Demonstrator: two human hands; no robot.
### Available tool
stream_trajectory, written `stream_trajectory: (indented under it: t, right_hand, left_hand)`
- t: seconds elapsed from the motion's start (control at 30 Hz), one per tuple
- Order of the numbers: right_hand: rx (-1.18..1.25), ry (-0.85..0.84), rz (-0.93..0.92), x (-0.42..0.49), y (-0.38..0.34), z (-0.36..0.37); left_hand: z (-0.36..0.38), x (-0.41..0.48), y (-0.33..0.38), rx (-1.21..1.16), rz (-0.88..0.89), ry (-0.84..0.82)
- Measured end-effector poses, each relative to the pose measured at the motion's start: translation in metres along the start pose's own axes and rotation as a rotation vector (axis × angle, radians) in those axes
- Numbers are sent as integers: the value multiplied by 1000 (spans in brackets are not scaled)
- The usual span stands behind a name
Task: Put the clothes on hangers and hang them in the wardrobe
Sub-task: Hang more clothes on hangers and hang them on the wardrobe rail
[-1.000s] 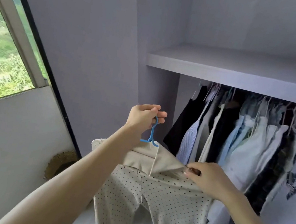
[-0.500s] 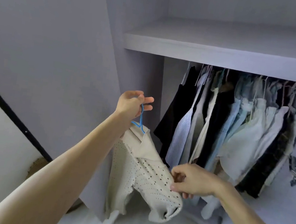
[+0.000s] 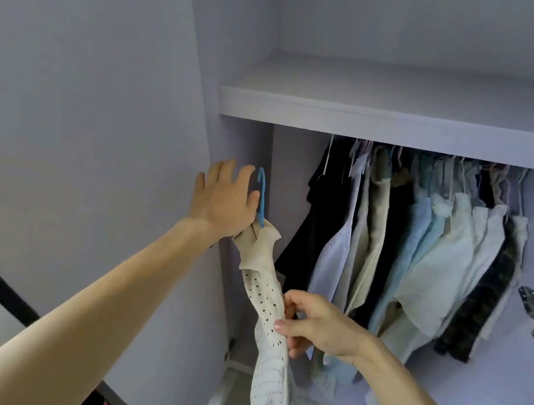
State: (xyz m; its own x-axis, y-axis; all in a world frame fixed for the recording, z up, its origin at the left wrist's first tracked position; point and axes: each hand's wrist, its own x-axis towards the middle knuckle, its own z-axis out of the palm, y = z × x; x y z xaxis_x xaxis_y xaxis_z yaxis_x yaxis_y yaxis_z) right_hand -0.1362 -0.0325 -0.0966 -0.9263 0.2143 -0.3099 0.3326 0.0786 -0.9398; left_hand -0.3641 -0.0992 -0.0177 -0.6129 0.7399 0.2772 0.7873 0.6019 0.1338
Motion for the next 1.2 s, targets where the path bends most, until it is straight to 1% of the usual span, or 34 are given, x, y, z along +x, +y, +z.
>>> stream_trajectory:
  t: [0.07, 0.13, 0.2, 0.3, 0.47, 0.6, 0.77, 0.87, 1.0, 1.2]
  right_hand:
    - [35, 52, -16, 12, -2, 6]
    - [53, 94, -27, 24, -4, 8]
    - [64, 116, -26, 36, -8, 7]
    - [90, 134, -16, 57, -14, -2]
    - [142, 229, -25, 100, -21, -21]
    - [201, 251, -59, 133, -32, -45]
    - [263, 307, -125, 166, -50, -76]
    - [241, 360, -150, 186, -61, -95]
    - [149, 456, -134, 214, -72, -117]
    - [159, 543, -43, 246, -81, -148]
  left_hand:
    - [2, 5, -19, 224, 74, 93]
    - [1, 15, -39, 439, 109, 116]
    - [-5, 26, -59, 616, 81, 132]
    - [-12, 41, -76, 782, -11, 200]
    - [-3, 57, -79, 846, 20, 248]
    - [4, 62, -86, 907, 33, 301]
    - [5, 64, -89, 899, 36, 339]
    - [6, 65, -88, 917, 33, 343]
    - [7, 67, -88, 922, 27, 339]
    - [7, 66, -86, 918, 14, 353]
